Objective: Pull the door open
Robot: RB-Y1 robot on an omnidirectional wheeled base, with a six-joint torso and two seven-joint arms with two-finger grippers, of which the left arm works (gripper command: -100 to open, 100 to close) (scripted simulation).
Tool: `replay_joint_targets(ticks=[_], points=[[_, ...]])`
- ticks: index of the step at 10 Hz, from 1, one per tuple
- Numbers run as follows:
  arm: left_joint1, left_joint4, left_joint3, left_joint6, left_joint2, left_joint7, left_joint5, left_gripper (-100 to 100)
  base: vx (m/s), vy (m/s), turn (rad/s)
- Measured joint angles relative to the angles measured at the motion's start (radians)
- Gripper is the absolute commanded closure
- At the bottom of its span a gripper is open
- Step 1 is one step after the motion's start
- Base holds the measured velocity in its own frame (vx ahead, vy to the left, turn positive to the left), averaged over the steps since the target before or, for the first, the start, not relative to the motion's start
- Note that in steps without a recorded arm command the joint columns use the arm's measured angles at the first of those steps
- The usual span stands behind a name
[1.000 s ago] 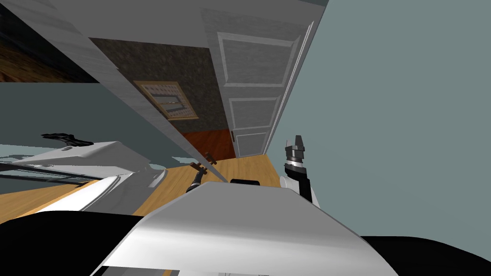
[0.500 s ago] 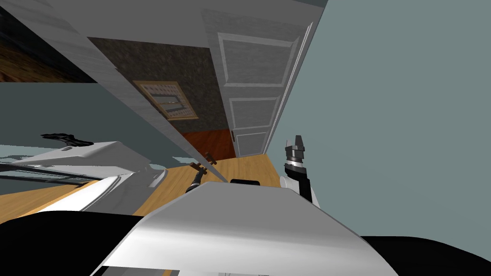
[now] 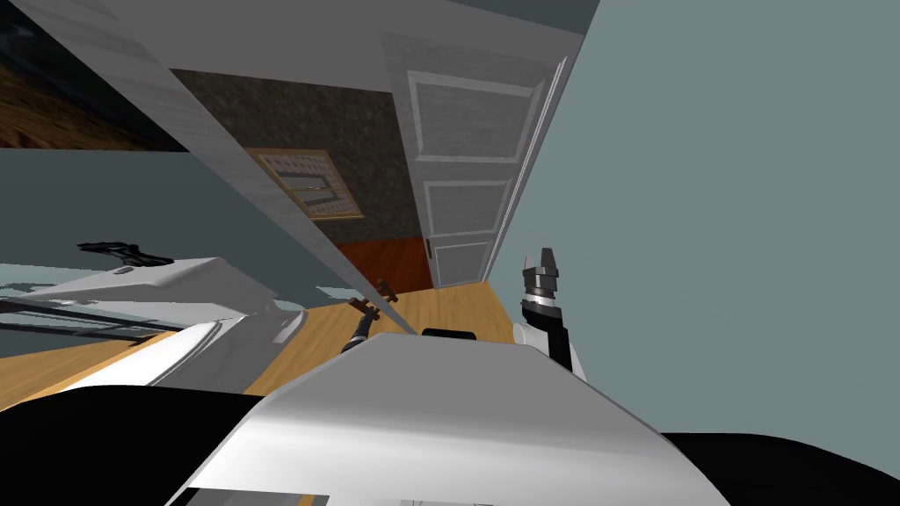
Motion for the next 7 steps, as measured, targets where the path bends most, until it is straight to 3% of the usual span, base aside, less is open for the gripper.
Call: replay_joint_targets(ticks=[2, 5, 7], points=[[0.001, -0.008, -0.006, 0.006, 0.001, 0.005, -0.001, 100, -0.013, 0.022, -0.016], [-0.015, 0.026, -0.007, -0.014, 0.006, 0.009, 0.000, 100, -0.003, -0.008, 0.003], [-0.013, 0.021, -0.006, -0.010, 0.006, 0.010, 0.000, 100, -0.001, 0.005, -0.003]])
